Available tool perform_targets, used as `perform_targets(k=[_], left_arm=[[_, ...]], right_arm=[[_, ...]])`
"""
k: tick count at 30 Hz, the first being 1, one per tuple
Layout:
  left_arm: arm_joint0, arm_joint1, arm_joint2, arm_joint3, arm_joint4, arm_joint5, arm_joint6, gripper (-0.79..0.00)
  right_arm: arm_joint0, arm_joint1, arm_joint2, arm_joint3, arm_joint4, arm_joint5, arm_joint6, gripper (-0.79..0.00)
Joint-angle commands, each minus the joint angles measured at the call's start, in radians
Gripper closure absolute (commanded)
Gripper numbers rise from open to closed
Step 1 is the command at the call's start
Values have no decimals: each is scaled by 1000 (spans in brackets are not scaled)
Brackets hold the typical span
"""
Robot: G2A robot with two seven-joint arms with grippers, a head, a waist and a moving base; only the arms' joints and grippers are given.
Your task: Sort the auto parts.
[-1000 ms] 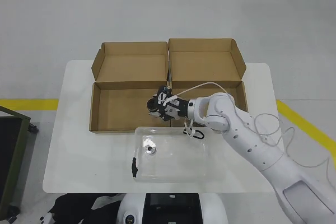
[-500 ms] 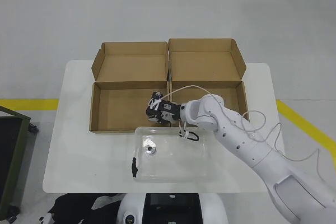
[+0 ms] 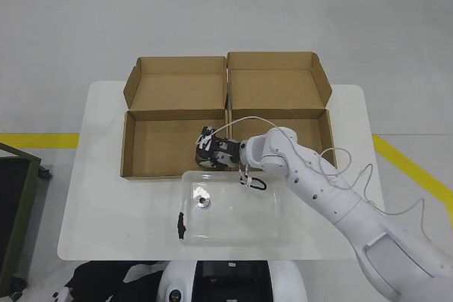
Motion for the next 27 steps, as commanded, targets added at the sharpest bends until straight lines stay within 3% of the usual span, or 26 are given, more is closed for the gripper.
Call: perform_targets(k=[1,5,6,12,18,27], left_arm=[[0,0,0,0,0,0,0,-785],[0,0,0,0,0,0,0,-785],[0,0,0,0,0,0,0,-785],[0,0,0,0,0,0,0,-785],[0,0,0,0,0,0,0,-785],[0,0,0,0,0,0,0,-785]], right_arm=[[0,-2,2,-1,-2,-2,2,-372],[-2,0,18,-18,-17,-3,6,-388],[-3,1,23,-27,-22,-3,7,-437],[-28,21,82,-121,-38,-18,0,-539],[-86,55,158,-319,-68,-52,46,-563],[-271,107,213,-595,-160,-99,166,-579]])
